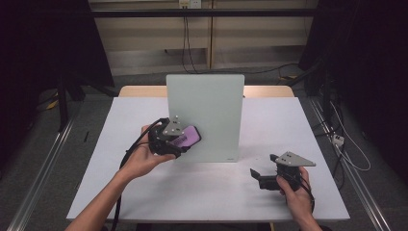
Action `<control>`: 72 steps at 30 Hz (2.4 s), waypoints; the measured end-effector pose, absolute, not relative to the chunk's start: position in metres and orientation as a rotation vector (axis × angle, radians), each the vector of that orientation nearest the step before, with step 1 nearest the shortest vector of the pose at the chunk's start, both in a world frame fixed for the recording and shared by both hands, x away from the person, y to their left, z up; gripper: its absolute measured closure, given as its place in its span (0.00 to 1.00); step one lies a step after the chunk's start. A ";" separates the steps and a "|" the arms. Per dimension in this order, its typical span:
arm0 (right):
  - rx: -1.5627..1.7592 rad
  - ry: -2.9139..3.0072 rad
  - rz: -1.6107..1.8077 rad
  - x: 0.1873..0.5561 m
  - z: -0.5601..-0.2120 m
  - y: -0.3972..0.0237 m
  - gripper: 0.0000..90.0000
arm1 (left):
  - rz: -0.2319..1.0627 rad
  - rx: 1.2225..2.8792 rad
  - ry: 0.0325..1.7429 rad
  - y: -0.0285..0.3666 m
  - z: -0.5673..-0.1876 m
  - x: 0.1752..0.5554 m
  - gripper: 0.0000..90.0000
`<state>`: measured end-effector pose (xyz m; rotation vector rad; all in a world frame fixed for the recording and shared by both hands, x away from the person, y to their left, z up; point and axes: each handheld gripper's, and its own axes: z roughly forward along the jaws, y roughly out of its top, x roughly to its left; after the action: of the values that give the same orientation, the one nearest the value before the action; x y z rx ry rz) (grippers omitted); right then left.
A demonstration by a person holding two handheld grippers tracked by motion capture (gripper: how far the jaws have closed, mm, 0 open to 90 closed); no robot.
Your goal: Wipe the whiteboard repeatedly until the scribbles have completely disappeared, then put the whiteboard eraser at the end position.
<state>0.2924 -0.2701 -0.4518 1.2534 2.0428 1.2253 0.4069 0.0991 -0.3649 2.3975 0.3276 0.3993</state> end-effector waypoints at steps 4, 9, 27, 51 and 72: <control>1.254 2.039 1.231 0.290 -0.452 -0.271 0.07 | 0.371 2.383 0.314 0.098 -0.364 0.405 0.46; 1.253 2.029 1.244 0.287 -0.451 -0.274 0.07 | 0.361 2.384 0.296 0.096 -0.360 0.399 0.46; 1.237 2.056 1.231 0.292 -0.452 -0.269 0.07 | 0.207 2.370 0.260 0.095 -0.356 0.391 0.46; 1.227 2.069 1.278 0.295 -0.452 -0.268 0.07 | 0.086 2.528 0.216 0.071 -0.375 0.378 0.46; 1.218 2.069 1.263 0.295 -0.451 -0.266 0.07 | -0.040 2.586 0.149 0.043 -0.396 0.359 0.46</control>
<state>0.2946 -0.2663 -0.4507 1.2179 2.0687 1.2630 0.3585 0.0427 -0.3956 2.5864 0.1485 -0.0404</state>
